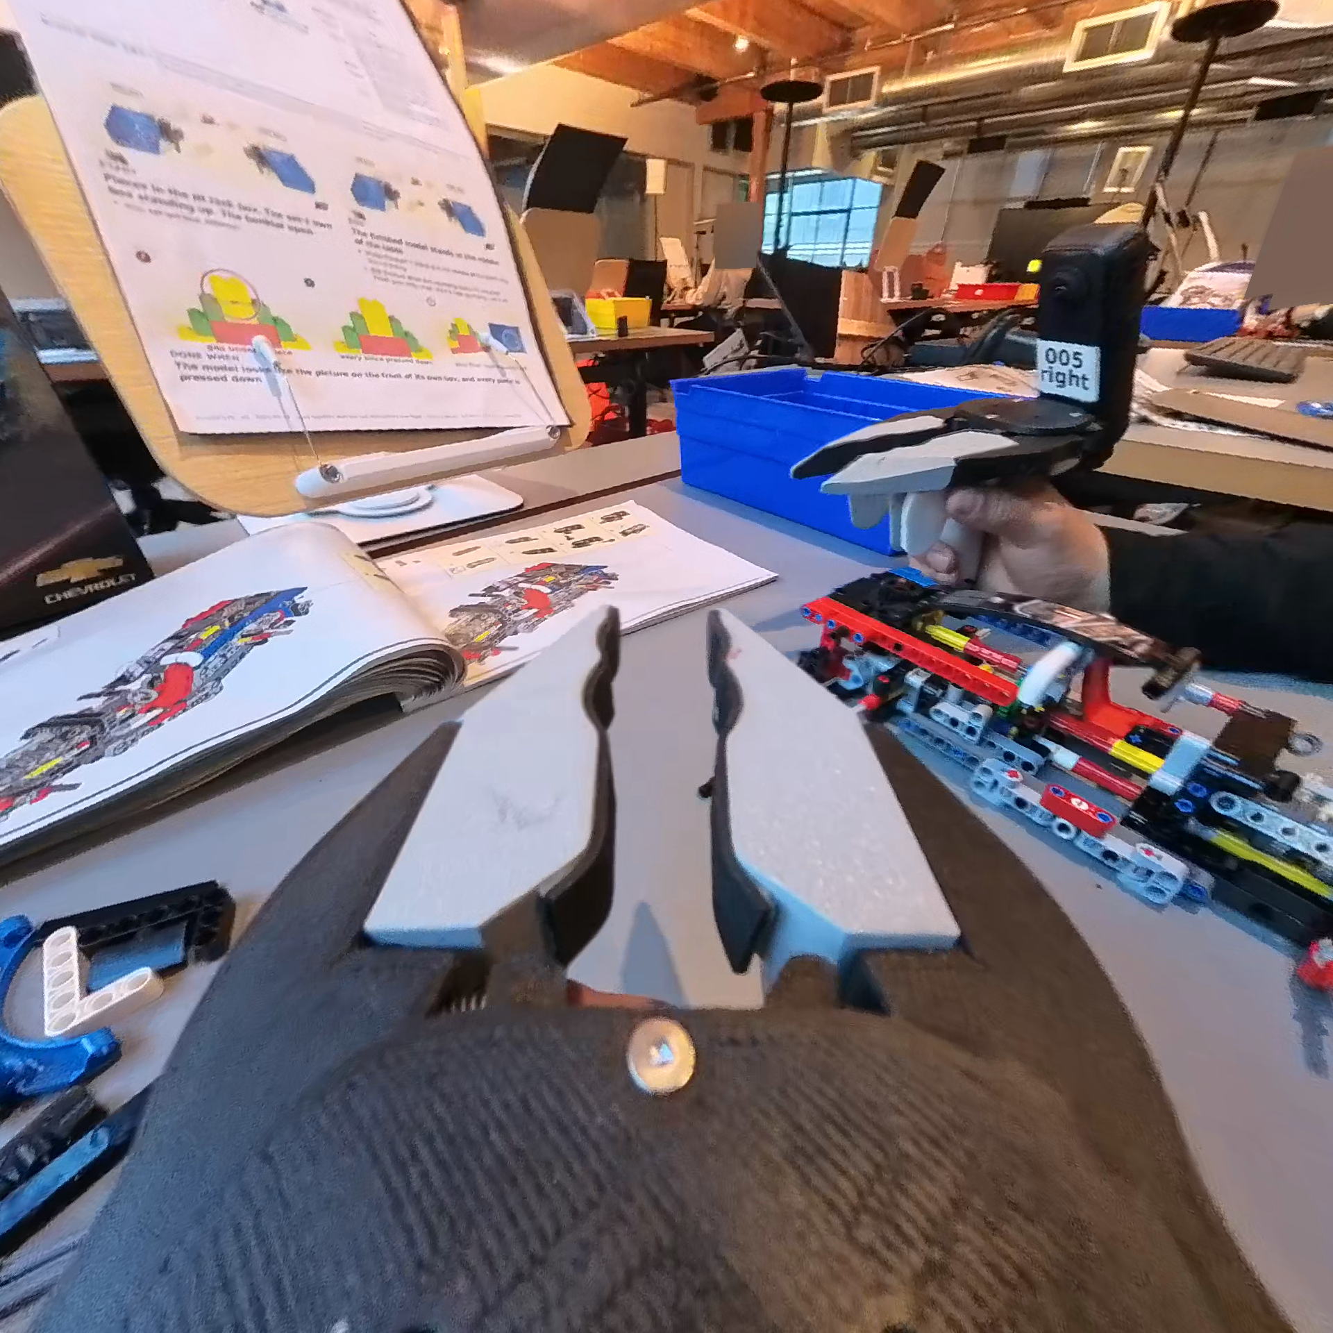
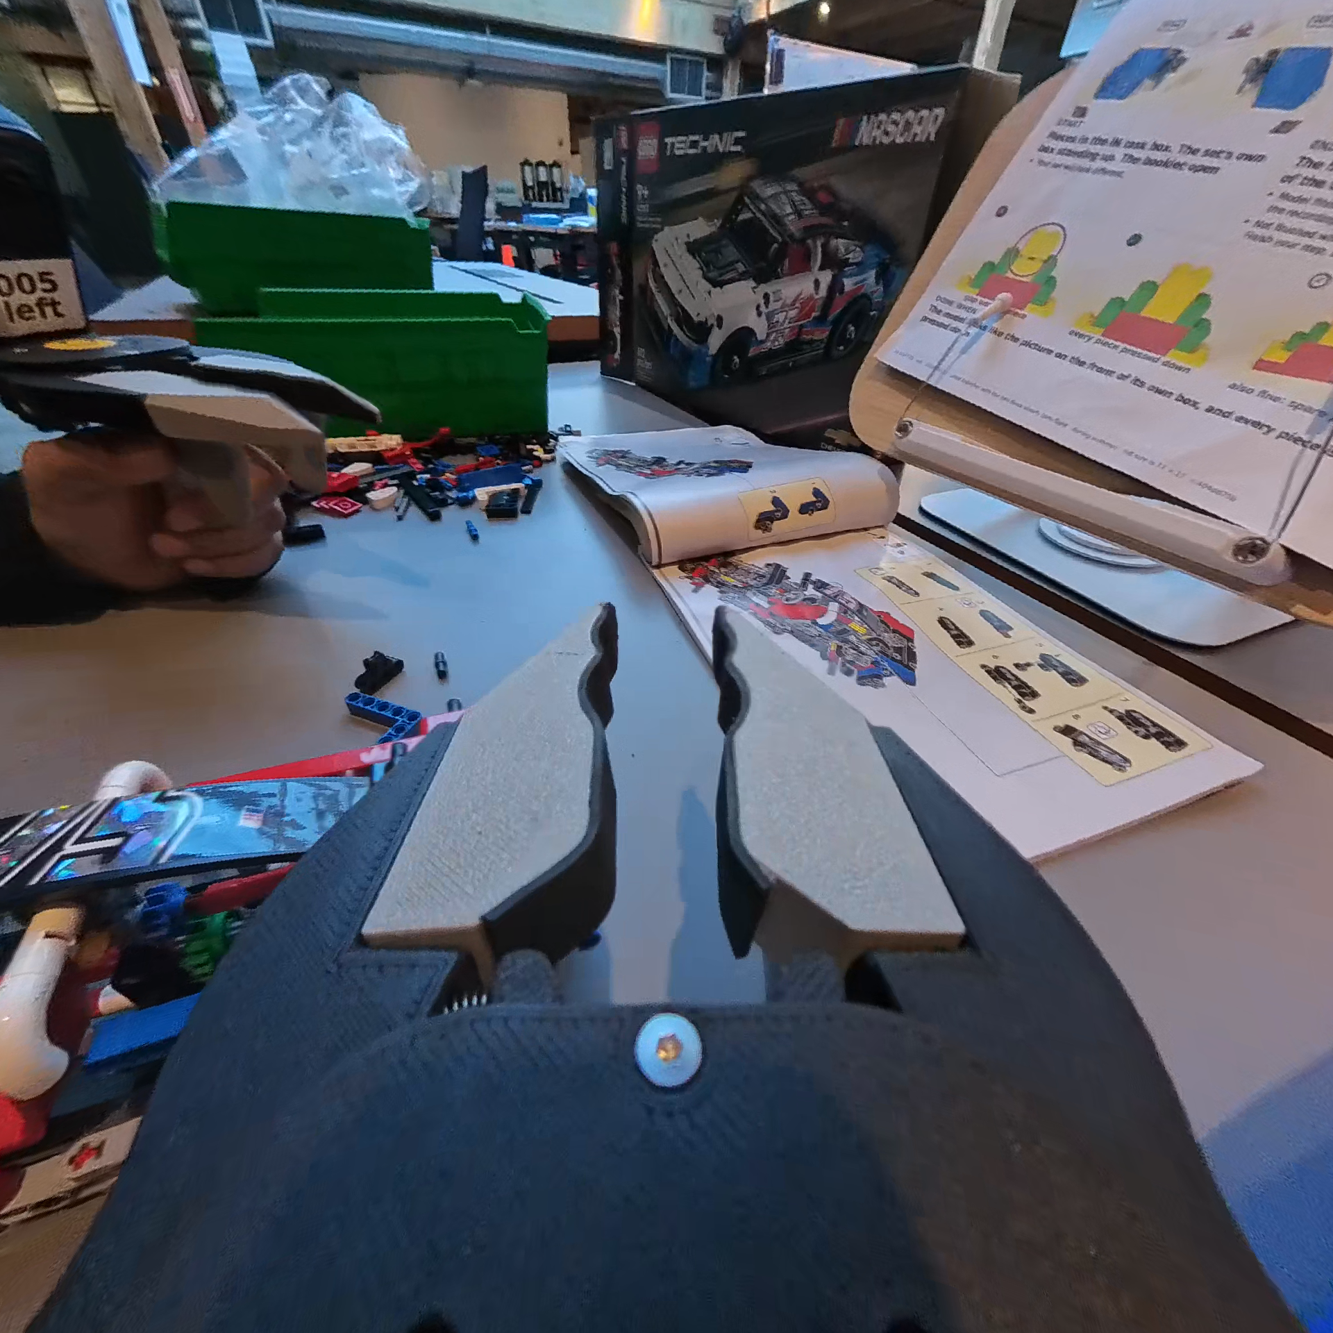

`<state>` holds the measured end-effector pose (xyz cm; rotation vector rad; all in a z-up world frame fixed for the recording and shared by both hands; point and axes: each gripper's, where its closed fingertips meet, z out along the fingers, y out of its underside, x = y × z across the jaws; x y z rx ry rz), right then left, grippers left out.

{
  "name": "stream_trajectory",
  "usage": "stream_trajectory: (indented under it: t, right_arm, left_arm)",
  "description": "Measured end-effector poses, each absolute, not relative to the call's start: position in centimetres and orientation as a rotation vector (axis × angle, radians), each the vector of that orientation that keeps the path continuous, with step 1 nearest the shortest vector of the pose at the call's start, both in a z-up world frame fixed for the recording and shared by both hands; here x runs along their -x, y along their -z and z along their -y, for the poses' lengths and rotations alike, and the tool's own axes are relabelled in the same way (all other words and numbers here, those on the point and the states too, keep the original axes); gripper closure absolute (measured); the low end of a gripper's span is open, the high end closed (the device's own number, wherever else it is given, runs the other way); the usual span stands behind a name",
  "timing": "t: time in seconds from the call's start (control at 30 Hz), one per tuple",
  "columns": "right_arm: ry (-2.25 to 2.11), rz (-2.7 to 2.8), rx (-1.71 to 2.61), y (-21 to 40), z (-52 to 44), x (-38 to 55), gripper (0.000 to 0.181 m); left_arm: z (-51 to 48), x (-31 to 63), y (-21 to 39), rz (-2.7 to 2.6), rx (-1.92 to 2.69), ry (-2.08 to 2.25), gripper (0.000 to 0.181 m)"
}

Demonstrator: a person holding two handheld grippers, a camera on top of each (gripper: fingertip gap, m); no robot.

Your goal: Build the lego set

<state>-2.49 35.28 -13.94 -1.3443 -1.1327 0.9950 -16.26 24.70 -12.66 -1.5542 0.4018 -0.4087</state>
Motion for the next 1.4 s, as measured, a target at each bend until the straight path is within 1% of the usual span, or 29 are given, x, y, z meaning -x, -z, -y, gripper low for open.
stream_trajectory:
  t: [0.1, 0.17, 0.27, 0.53, 0.8, 1.1, 1.2, 1.33, 1.4]
  right_arm:
    - [-0.879, 1.150, 1.320, 14.2, -35.4, 2.2, 0.158]
    - [-0.835, 1.141, 1.321, 14.3, -35.8, 2.0, 0.165]
    - [-0.831, 1.121, 1.345, 14.4, -36.5, 1.8, 0.181]
    - [-0.894, 0.984, 1.405, 13.7, -39.0, 1.1, 0.181]
    - [-1.057, 0.978, 1.378, 13.0, -37.3, 0.9, 0.181]
    - [-1.016, 1.067, 1.424, 14.2, -37.6, 2.3, 0.181]
    - [-1.045, 0.982, 1.370, 13.0, -37.8, 1.4, 0.181]
    - [-1.221, 0.880, 1.348, 11.6, -37.0, 0.1, 0.181]
    - [-1.243, 0.826, 1.360, 11.5, -37.2, -0.4, 0.181]
  left_arm:
    - [-24.2, 15.8, 12.7, -0.436, 1.546, 0.409, 0.167]
    - [-24.5, 16.2, 12.8, -0.407, 1.564, 0.404, 0.172]
    - [-24.6, 16.4, 12.8, -0.390, 1.574, 0.432, 0.172]
    - [-24.7, 15.9, 13.3, -0.428, 1.603, 0.440, 0.176]
    - [-25.4, 16.6, 13.6, -0.358, 1.646, 0.482, 0.176]
    - [-25.3, 15.9, 13.7, -0.407, 1.636, 0.463, 0.176]
    - [-25.6, 16.2, 13.8, -0.381, 1.651, 0.424, 0.176]
    - [-25.8, 15.9, 13.9, -0.396, 1.659, 0.416, 0.176]
    - [-25.8, 16.3, 13.7, -0.373, 1.647, 0.412, 0.175]
